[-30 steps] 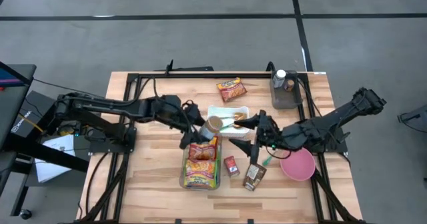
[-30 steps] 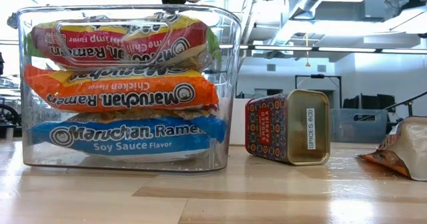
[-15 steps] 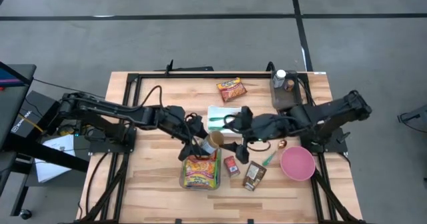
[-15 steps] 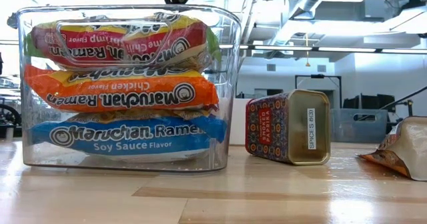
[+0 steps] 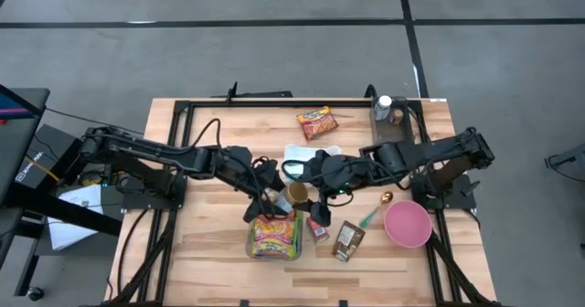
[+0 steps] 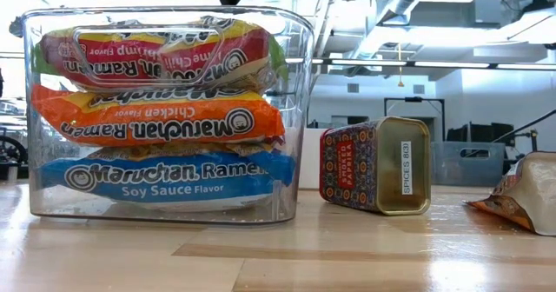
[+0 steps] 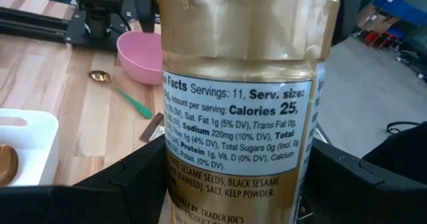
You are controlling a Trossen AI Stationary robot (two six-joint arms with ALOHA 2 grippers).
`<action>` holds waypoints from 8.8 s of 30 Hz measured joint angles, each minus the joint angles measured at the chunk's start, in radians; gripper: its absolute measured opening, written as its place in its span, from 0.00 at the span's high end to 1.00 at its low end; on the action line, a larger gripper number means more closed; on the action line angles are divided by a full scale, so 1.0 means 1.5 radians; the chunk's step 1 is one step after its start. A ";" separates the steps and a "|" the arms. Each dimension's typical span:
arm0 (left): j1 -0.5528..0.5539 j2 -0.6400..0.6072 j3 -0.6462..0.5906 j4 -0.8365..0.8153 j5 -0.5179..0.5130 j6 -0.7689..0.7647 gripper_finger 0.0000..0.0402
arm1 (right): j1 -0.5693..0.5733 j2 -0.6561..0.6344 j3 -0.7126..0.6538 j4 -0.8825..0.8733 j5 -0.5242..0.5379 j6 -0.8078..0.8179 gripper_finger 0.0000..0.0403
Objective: Pick & Place Food Item
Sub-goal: Put the gold spice bottle into the black bin, then put the red spice can into the black bin
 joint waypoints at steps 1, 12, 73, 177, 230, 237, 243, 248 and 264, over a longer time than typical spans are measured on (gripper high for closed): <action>0.000 0.000 0.000 0.002 0.000 0.000 0.32 | 0.000 -0.001 0.000 0.000 0.000 0.000 0.16; -0.001 0.000 0.000 0.008 -0.002 -0.001 0.32 | -0.009 -0.001 0.000 0.008 0.003 -0.002 0.16; 0.201 -0.317 0.000 -0.252 -0.124 0.104 0.20 | -0.109 -0.306 -0.259 -0.547 0.239 0.810 0.33; 0.296 -0.282 0.000 -0.216 -0.114 0.088 0.20 | -0.767 -0.228 -0.558 -0.016 0.134 0.227 0.04; 0.205 -0.283 0.000 -0.080 -0.076 0.088 0.20 | -0.018 -0.464 -0.557 0.471 0.101 0.297 0.15; 0.205 -0.283 0.000 -0.058 -0.104 0.074 0.20 | 0.015 -0.449 -0.557 0.469 0.099 0.389 0.15; 0.205 -0.283 0.000 -0.058 -0.106 0.069 0.20 | 0.077 -0.387 -0.557 0.467 0.100 0.530 0.15; 0.205 -0.283 0.000 -0.058 -0.107 0.070 0.22 | 0.133 -0.309 -0.557 0.465 0.099 0.690 0.15; 0.201 -0.283 0.000 -0.058 -0.103 0.109 0.25 | 0.187 -0.055 -0.206 -0.112 0.031 0.968 0.16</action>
